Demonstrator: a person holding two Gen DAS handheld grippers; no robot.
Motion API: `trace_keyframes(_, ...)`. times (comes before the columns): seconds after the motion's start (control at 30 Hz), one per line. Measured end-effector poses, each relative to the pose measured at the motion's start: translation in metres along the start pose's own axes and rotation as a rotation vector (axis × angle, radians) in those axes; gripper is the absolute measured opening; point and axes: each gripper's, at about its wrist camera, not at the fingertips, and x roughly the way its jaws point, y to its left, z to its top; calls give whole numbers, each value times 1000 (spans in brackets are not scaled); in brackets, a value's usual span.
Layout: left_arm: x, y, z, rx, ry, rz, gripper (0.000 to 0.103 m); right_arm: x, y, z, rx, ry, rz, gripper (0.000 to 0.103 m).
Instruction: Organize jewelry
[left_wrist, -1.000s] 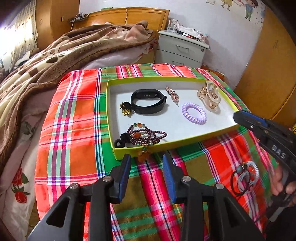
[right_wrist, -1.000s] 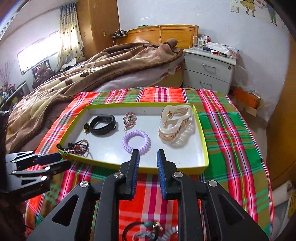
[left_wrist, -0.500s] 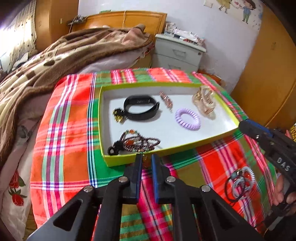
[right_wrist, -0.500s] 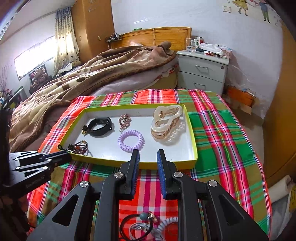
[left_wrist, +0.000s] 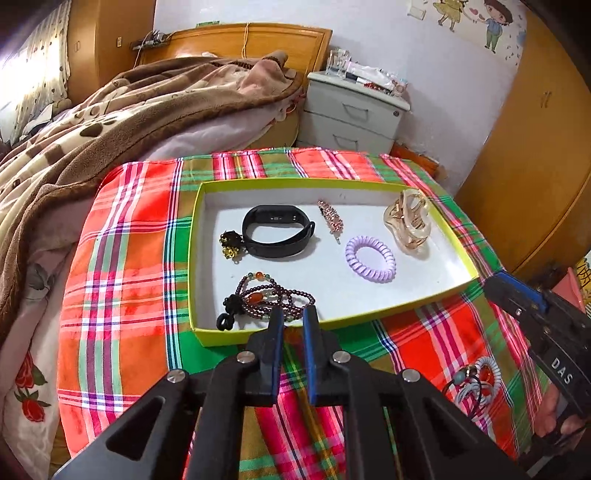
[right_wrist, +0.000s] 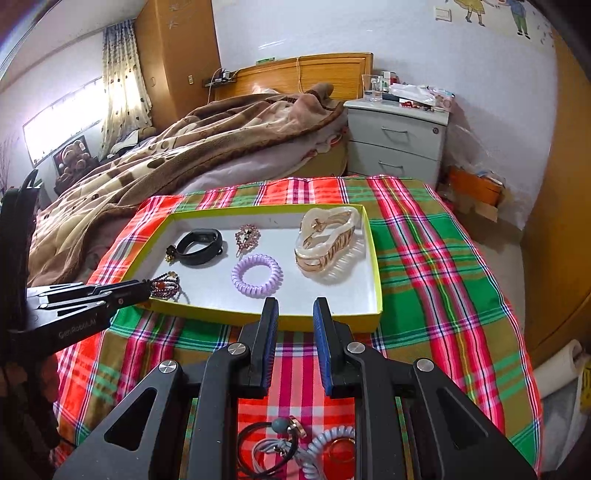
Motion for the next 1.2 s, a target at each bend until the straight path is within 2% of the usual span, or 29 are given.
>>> trace_keyframes(0.37, 27, 6, 12, -26, 57, 17, 11, -1, -5, -1, 7, -1, -3, 20)
trace_keyframes(0.57, 25, 8, 11, -33, 50, 17, 13, -2, -18, -8, 23, 17, -1, 20)
trace_keyframes(0.63, 23, 7, 10, -26, 45, 20, 22, -2, -25, -13, 35, 36, 2, 20)
trace_keyframes(0.77, 18, 5, 9, -31, 31, 15, 30, -6, -43, -29, 64, 71, 29, 21)
trace_keyframes(0.83, 14, 2, 7, -25, 24, 16, 33, -9, -50, -39, 67, 92, 34, 26)
trace_keyframes(0.87, 12, 1, 6, -25, 20, 17, 34, -11, -54, -45, 68, 102, 27, 29)
trace_keyframes(1.2, -12, -15, -5, -2, -15, -8, 36, -26, -69, -76, 79, 147, 28, 29)
